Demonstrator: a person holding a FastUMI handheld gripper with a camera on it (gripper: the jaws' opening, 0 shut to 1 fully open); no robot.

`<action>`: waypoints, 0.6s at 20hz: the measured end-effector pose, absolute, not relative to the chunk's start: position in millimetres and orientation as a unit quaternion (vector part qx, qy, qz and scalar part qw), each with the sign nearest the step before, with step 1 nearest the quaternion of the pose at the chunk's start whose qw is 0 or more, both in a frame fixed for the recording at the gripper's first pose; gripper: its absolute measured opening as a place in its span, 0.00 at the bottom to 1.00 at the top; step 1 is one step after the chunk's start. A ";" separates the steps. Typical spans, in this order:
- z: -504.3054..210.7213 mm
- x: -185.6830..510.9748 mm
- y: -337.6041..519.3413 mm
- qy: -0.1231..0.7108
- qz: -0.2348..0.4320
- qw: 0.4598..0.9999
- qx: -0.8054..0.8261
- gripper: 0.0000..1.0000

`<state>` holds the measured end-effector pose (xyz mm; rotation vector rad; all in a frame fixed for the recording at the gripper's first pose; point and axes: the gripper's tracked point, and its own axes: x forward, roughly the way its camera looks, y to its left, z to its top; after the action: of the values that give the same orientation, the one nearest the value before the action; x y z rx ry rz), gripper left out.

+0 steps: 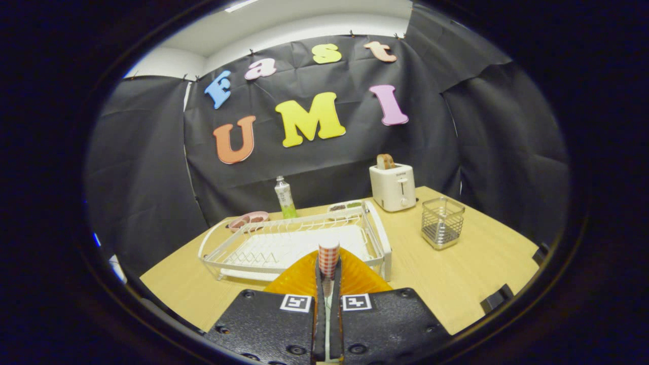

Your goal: Take the plate from the dish rack, then take the spoon from the basket and place it into the plate.

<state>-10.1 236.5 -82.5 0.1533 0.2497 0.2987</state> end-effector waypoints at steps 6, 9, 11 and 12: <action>-92.3 -11.4 245.0 0.132 0.164 0.973 0.089 0.12; -87.9 -9.9 239.8 0.122 0.163 0.976 0.075 0.19; -76.1 -8.2 229.6 0.102 0.152 0.981 0.068 0.40; -68.9 -6.9 225.5 0.090 0.147 0.983 0.064 0.54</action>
<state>-6.9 225.5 -68.9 0.1285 0.1818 0.2950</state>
